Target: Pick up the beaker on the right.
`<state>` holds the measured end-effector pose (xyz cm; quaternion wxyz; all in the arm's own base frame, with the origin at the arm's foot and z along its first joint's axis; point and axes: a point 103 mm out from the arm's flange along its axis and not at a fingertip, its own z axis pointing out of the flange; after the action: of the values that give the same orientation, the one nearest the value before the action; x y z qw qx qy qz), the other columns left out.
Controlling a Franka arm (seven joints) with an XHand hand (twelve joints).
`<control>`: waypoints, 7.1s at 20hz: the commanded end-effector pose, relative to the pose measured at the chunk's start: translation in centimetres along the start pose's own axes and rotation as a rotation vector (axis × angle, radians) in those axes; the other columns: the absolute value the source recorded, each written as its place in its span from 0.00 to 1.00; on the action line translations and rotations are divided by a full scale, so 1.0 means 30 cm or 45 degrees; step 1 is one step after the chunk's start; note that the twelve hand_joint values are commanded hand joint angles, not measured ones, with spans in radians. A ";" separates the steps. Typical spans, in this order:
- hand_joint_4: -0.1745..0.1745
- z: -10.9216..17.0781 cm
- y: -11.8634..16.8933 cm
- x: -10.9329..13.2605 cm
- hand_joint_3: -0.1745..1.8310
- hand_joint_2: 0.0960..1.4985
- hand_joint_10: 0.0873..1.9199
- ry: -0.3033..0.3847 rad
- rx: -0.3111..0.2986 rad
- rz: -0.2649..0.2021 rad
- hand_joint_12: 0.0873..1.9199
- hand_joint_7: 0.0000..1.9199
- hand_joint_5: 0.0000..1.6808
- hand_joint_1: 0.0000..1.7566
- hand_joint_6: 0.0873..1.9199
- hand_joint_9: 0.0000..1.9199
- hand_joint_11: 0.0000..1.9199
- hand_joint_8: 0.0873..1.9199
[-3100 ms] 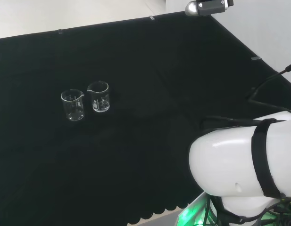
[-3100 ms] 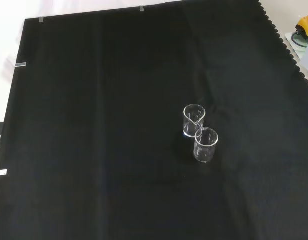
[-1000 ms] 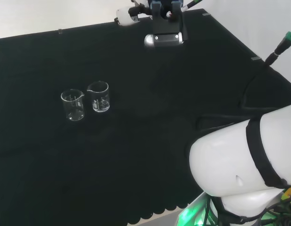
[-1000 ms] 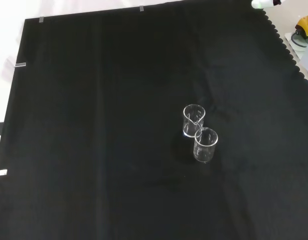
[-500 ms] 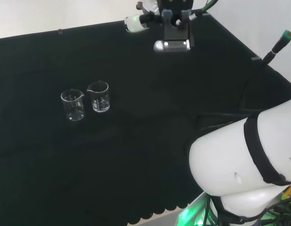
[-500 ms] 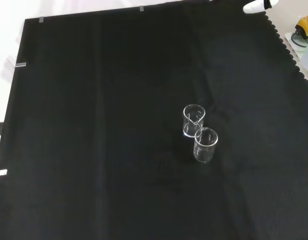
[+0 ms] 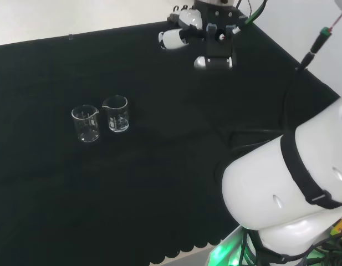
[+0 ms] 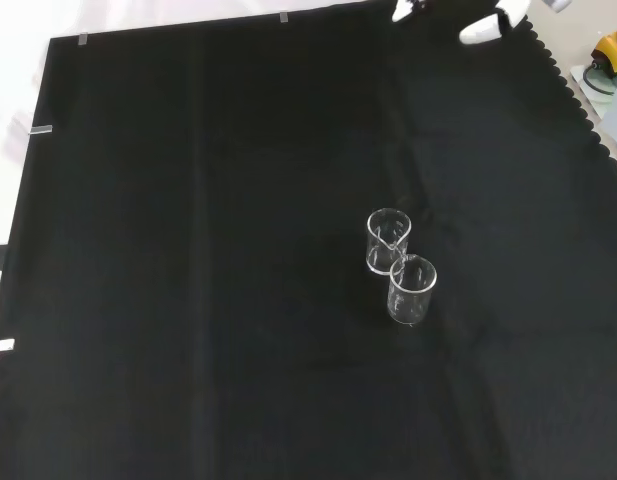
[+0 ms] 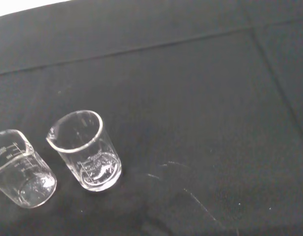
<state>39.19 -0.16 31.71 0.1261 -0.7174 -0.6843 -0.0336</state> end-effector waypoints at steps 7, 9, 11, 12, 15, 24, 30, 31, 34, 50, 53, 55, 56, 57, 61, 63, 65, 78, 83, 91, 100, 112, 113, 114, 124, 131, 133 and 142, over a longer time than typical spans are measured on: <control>0.44 0.211 0.196 -0.091 0.50 0.54 0.29 0.097 0.045 -0.077 0.47 0.08 0.14 0.20 0.00 0.10 0.00 0.22; 0.44 0.234 0.210 -0.088 0.50 0.53 0.29 0.100 0.056 -0.087 0.47 0.09 0.14 0.21 0.00 0.11 0.00 0.22; 0.44 0.250 0.223 -0.089 0.51 0.52 0.29 0.102 0.061 -0.098 0.47 0.09 0.14 0.22 0.00 0.11 0.00 0.22; 0.44 0.261 0.231 -0.085 0.51 0.52 0.29 0.107 0.065 -0.103 0.47 0.09 0.14 0.22 0.00 0.11 0.00 0.22; 0.44 0.301 0.261 -0.080 0.51 0.50 0.29 0.124 0.088 -0.124 0.47 0.09 0.14 0.23 0.00 0.11 0.00 0.23; 0.43 0.398 0.329 -0.061 0.52 0.46 0.29 0.202 0.133 -0.206 0.47 0.09 0.15 0.28 0.00 0.12 0.00 0.23; 0.43 0.448 0.359 -0.048 0.52 0.44 0.29 0.217 0.167 -0.239 0.48 0.10 0.15 0.30 0.00 0.12 0.00 0.23; 0.43 0.454 0.363 -0.046 0.52 0.43 0.29 0.220 0.171 -0.245 0.48 0.10 0.15 0.30 0.00 0.12 0.00 0.23; 0.43 0.472 0.375 -0.038 0.53 0.42 0.29 0.233 0.186 -0.270 0.48 0.10 0.15 0.31 0.00 0.12 0.00 0.23; 0.40 0.605 0.435 -0.031 0.58 0.25 0.29 0.427 0.250 -0.460 0.55 0.12 0.17 0.40 0.00 0.15 0.00 0.24; 0.37 0.625 0.437 -0.035 0.59 0.21 0.29 0.480 0.251 -0.491 0.61 0.13 0.18 0.42 0.00 0.18 0.00 0.26; 0.36 0.639 0.438 -0.035 0.61 0.19 0.29 0.508 0.266 -0.518 0.66 0.13 0.18 0.43 0.00 0.21 0.00 0.27; 0.35 0.647 0.439 -0.036 0.61 0.18 0.30 0.527 0.274 -0.528 0.67 0.14 0.18 0.44 0.00 0.22 0.01 0.27; 0.35 0.653 0.439 -0.037 0.61 0.17 0.30 0.541 0.280 -0.534 0.68 0.14 0.18 0.44 0.00 0.22 0.01 0.27; 0.33 0.671 0.444 -0.033 0.62 0.15 0.29 0.594 0.294 -0.558 0.69 0.14 0.17 0.46 0.00 0.23 0.01 0.28; 0.32 0.677 0.448 -0.030 0.62 0.14 0.29 0.628 0.298 -0.569 0.69 0.14 0.18 0.48 0.00 0.23 0.00 0.28; 0.30 0.686 0.454 -0.028 0.62 0.14 0.29 0.664 0.313 -0.582 0.69 0.14 0.19 0.49 0.00 0.22 0.00 0.28; 0.34 0.737 0.478 0.025 0.65 0.13 0.28 0.754 0.335 -0.659 0.64 0.12 0.16 0.53 0.00 0.19 0.00 0.28; 0.35 0.747 0.482 0.043 0.65 0.13 0.28 0.762 0.336 -0.683 0.63 0.13 0.18 0.53 0.00 0.19 0.00 0.29; 0.36 0.777 0.486 0.047 0.65 0.12 0.28 0.822 0.359 -0.693 0.62 0.14 0.23 0.53 0.00 0.19 0.00 0.29; 0.36 0.790 0.492 0.069 0.64 0.13 0.28 0.933 0.346 -0.720 0.61 0.17 0.27 0.54 0.00 0.21 0.00 0.30; 0.35 0.798 0.490 0.094 0.61 0.11 0.27 0.838 0.360 -0.727 0.60 0.13 0.17 0.51 0.00 0.18 0.00 0.29; 0.34 0.800 0.490 0.095 0.61 0.11 0.27 0.845 0.360 -0.725 0.60 0.14 0.17 0.51 0.00 0.18 0.00 0.29; 0.34 0.803 0.490 0.095 0.61 0.11 0.27 0.849 0.361 -0.722 0.60 0.14 0.18 0.51 0.00 0.18 0.00 0.29; 0.34 0.833 0.500 0.108 0.60 0.12 0.28 0.920 0.326 -0.694 0.57 0.14 0.20 0.51 0.00 0.17 0.00 0.31; 0.37 0.850 0.512 0.122 0.58 0.13 0.28 0.926 0.313 -0.686 0.58 0.16 0.24 0.53 0.00 0.18 0.00 0.32; 0.37 0.856 0.515 0.127 0.59 0.13 0.28 0.933 0.314 -0.684 0.59 0.17 0.25 0.54 0.00 0.19 0.00 0.32; 0.37 0.872 0.522 0.139 0.60 0.13 0.27 0.972 0.310 -0.691 0.60 0.19 0.25 0.55 0.10 0.21 0.00 0.32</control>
<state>51.68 9.18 5.25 0.4371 -0.4315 -0.7511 -0.2421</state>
